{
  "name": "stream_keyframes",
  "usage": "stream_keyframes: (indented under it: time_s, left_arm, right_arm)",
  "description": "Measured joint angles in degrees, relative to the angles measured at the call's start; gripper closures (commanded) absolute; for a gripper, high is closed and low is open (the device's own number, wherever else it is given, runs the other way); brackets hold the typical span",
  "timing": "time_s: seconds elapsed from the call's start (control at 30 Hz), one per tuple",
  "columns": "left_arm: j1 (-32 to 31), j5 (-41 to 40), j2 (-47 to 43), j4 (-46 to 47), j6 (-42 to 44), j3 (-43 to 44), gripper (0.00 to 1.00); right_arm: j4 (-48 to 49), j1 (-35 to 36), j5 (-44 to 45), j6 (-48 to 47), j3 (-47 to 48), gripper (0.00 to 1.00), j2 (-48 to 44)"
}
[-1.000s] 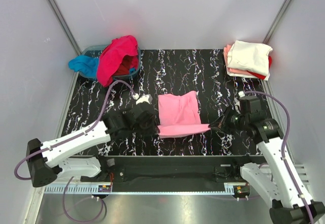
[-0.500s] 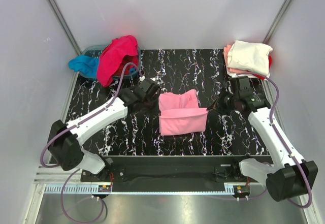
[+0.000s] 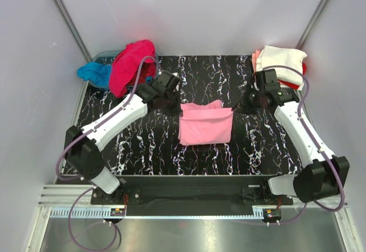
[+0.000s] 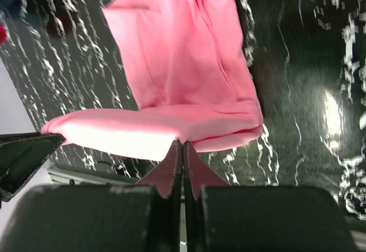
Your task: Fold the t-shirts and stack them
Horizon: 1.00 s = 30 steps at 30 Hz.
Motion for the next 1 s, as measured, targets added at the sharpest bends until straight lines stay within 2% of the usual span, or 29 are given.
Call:
stream_keyframes:
  time_s: [0.2, 0.23, 0.27, 0.33, 0.37, 0.4, 0.5, 0.57, 0.63, 0.77, 1.0]
  left_arm:
    - [4.6, 2.6, 8.3, -2.8, 3.1, 11.2, 0.93]
    - [5.7, 3.1, 10.4, -2.9, 3.6, 13.1, 0.93]
    - [7.0, 3.8, 12.9, -3.1, 4.0, 15.4, 0.91]
    - [9.6, 5.2, 18.8, -3.2, 5.1, 19.5, 0.68]
    - [10.9, 5.6, 21.9, -3.2, 5.5, 21.5, 0.57]
    - [12.2, 6.2, 25.4, -3.1, 5.8, 23.4, 0.39]
    - [15.7, 9.3, 36.4, -2.8, 6.4, 29.4, 0.24]
    - [17.5, 10.4, 42.7, -3.3, 7.0, 32.9, 0.21]
    - [18.9, 11.6, 45.4, -4.0, 7.1, 34.1, 0.16]
    - [20.0, 11.8, 41.1, -1.9, 8.5, 30.9, 0.13]
    - [18.9, 11.3, 27.6, 3.7, 9.4, 14.4, 0.17]
  right_arm:
    - [1.2, -0.5, 0.4, -0.8, 11.8, 1.0, 10.6]
    - [2.0, -0.7, 0.5, -0.8, 13.8, 0.97, 13.2]
    - [3.1, -0.7, 0.7, -0.8, 15.7, 0.88, 16.1]
    - [4.5, -1.0, 0.8, -0.6, 19.9, 0.58, 22.6]
    - [4.7, -1.1, 0.8, -0.5, 23.3, 0.35, 27.0]
    - [5.1, -1.3, 0.6, -0.7, 27.2, 0.3, 32.1]
    - [4.0, -1.7, 0.1, -2.2, 43.3, 0.28, 48.9]
    - [3.7, -1.9, 0.3, -2.5, 49.5, 0.27, 56.6]
    - [3.0, -2.0, 0.4, -2.6, 48.2, 0.26, 58.5]
    - [5.4, -2.2, 1.6, -2.7, 34.8, 0.24, 52.1]
    - [14.7, -5.1, -2.3, -3.4, 14.4, 0.24, 37.7]
